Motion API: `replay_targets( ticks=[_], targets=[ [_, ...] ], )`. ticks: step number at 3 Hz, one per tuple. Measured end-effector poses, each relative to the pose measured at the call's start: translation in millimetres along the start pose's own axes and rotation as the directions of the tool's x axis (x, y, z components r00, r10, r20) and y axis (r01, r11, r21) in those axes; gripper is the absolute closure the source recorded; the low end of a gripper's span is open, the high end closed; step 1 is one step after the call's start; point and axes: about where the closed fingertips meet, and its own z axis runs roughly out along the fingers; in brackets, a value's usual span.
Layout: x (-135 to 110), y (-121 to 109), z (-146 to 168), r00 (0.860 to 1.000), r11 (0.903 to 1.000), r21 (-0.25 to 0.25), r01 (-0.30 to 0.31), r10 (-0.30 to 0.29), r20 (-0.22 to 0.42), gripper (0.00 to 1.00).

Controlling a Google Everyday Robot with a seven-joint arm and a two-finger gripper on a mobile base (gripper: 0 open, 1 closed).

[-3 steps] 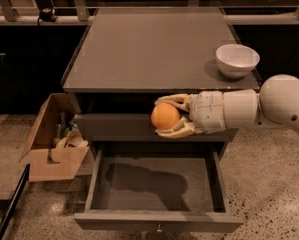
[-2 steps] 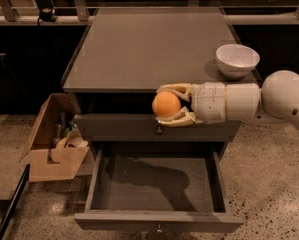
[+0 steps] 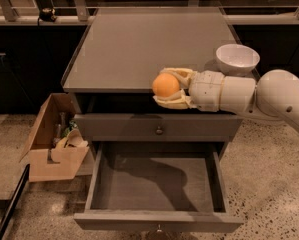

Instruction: Pick orange from middle drawer and place on counter

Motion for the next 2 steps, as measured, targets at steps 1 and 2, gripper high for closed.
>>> replay_targets(
  ticks=[1,2],
  targets=[
    [-4.2,-23.4,20.0,0.998,0.9947,0.084,-0.06,0.062,-0.019,1.0],
    [-4.3,-22.6,20.1,0.998,0.995,0.081,-0.059,0.061,-0.018,1.0]
  ],
)
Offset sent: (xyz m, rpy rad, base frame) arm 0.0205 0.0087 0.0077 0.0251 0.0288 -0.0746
